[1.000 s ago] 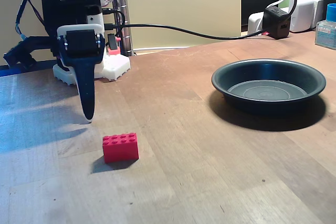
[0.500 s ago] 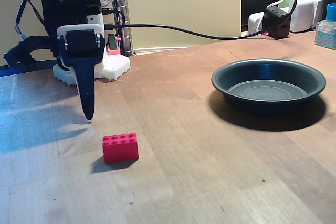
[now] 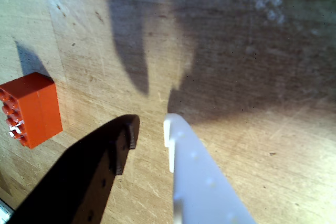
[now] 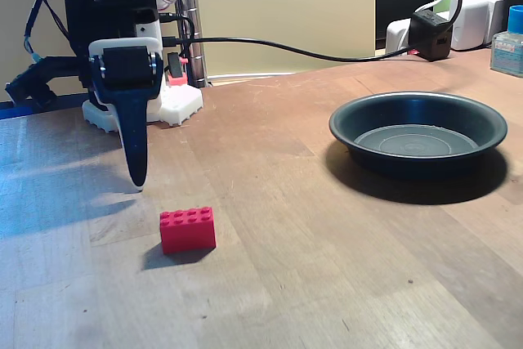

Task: Grasp a lego block and put it in the bin.

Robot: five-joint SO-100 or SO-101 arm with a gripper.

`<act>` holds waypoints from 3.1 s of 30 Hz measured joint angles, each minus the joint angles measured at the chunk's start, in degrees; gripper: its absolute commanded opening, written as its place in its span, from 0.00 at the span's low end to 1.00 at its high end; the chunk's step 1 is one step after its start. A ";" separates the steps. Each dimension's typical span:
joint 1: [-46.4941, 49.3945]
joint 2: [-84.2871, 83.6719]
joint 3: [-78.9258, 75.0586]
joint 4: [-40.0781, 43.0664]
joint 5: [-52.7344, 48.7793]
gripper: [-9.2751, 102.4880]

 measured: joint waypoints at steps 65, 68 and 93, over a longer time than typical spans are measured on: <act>-8.00 -90.18 -100.46 35.86 0.35 0.27; -8.00 -90.35 -100.46 35.86 0.35 0.27; -7.56 -97.29 -99.05 30.59 -1.49 0.15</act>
